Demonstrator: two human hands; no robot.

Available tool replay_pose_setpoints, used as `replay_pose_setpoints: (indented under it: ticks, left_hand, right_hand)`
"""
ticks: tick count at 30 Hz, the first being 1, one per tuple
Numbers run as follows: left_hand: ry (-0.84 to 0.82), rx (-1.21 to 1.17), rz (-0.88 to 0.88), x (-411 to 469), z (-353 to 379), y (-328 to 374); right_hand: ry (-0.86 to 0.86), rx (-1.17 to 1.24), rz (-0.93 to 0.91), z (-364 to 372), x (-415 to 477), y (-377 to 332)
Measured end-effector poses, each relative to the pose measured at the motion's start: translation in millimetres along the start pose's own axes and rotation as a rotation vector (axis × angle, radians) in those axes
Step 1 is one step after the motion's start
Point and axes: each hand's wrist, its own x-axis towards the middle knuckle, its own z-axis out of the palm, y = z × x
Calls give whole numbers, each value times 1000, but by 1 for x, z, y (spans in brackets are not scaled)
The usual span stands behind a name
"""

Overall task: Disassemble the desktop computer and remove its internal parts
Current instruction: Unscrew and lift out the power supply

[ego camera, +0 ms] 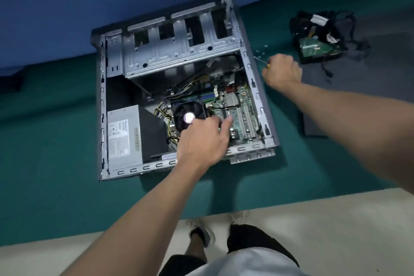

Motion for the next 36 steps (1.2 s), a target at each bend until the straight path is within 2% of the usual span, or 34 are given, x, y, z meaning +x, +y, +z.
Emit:
replay_pose_setpoints:
  ticks: [4, 7, 14, 19, 24, 31, 34, 36]
  left_hand:
    - [-30, 36, -29, 3, 4, -2]
    - [11, 55, -28, 1, 5, -2]
    - [43, 24, -19, 0, 1, 0]
    - [72, 3, -3, -1, 1, -1]
    - [179, -69, 78, -8, -4, -2]
    - [301, -227, 140, -35, -13, -22]
    - [414, -259, 105, -62, -14, -46]
    - [497, -272, 30, -78, -17, -62]
  right_hand:
    - [60, 63, 97, 19, 21, -2]
    - [94, 133, 174, 25, 28, -4]
    - [11, 179, 236, 18, 31, -13]
    - [22, 318, 288, -3, 11, -7]
    - [45, 398, 209, -36, -37, -9]
    - [168, 371, -66, -84, -132, -46]
    - [223, 353, -153, -84, -183, -67]
    - [198, 377, -187, -76, -215, -83]
